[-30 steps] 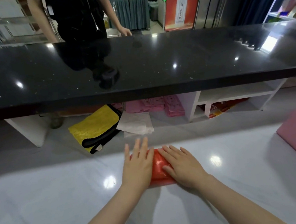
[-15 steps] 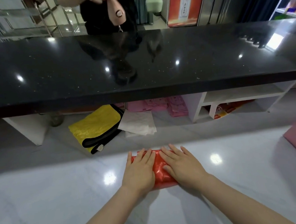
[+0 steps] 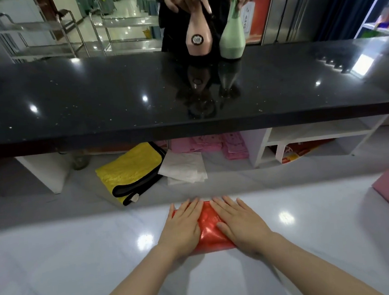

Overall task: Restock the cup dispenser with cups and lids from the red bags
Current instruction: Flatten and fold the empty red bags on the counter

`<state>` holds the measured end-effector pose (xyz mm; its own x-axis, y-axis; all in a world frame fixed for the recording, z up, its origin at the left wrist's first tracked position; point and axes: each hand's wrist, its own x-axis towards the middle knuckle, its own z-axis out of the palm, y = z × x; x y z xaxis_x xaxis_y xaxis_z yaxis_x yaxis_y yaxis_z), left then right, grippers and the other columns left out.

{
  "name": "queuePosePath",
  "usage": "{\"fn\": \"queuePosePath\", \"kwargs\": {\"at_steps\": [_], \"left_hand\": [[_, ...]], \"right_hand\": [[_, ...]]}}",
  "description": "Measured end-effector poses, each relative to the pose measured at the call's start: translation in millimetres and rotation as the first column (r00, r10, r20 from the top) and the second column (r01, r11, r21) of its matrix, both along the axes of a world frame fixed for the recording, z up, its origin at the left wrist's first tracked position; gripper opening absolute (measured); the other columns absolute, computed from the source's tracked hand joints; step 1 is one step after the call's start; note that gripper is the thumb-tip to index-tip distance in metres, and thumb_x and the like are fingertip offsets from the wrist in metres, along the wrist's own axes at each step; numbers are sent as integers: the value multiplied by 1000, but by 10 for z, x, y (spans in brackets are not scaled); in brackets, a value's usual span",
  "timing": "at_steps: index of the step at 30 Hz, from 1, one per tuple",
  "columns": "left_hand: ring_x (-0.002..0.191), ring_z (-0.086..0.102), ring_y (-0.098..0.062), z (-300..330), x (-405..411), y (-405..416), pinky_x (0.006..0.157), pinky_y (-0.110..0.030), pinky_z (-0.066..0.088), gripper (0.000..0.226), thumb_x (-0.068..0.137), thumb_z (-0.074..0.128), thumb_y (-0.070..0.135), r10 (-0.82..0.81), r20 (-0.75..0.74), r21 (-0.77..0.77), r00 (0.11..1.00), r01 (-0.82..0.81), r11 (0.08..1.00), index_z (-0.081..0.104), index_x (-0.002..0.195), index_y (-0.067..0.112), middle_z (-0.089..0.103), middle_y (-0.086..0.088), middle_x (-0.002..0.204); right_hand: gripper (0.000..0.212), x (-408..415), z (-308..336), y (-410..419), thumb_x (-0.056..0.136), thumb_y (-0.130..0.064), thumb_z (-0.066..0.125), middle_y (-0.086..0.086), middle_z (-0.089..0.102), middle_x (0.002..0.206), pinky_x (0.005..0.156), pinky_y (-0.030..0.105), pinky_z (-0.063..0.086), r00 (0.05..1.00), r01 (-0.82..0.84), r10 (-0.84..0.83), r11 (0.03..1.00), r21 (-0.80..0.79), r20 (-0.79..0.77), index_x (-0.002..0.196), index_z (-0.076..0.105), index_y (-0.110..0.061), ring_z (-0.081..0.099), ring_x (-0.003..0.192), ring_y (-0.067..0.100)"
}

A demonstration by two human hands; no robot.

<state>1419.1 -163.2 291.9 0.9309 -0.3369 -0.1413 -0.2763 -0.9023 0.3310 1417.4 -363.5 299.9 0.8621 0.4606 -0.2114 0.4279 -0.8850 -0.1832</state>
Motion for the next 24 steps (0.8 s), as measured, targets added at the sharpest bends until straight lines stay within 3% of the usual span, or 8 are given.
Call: {"fn": "queuePosePath", "kwargs": {"at_steps": [5,8,12,15,24], "left_hand": [[147,-1,-7,66,-49,161,117,-33,-5,54,102,30,32,-30,-3,-88,1000,30,996,12,153,26,4,8,161],[147,-3,-8,126,-147,328,116,-33,-6,56,102,31,38,38,47,-132,998,-31,991,13,153,25,3,8,161],[146,-3,-6,246,-253,642,116,-29,-5,56,101,35,38,135,81,-229,988,-113,967,14,152,25,6,8,160],[145,-3,-5,334,-366,902,116,-29,-4,56,101,35,37,182,82,-236,980,-159,959,14,152,24,6,10,159],[147,0,-7,528,-899,1889,116,-27,-6,57,101,39,34,394,136,-229,909,-358,905,14,152,26,8,9,159]], "right_hand": [[62,12,52,11,100,-50,24,-9,1,162,119,37,-4,1000,-2,2,1000,-28,2,154,4,-29,-3,149,12],[63,40,161,62,97,-53,33,-7,11,162,118,44,-6,995,-14,22,996,-84,99,153,16,-29,0,149,15],[58,66,379,291,96,-50,36,-8,17,160,118,42,-6,984,-54,51,998,16,170,150,26,-31,1,149,12],[55,94,526,585,98,-46,38,-7,20,160,119,36,-3,979,-112,95,990,87,183,150,29,-29,6,148,12],[50,99,623,1774,99,-45,41,-7,25,158,119,37,3,945,-314,297,939,137,135,146,37,-28,7,148,12]]}}
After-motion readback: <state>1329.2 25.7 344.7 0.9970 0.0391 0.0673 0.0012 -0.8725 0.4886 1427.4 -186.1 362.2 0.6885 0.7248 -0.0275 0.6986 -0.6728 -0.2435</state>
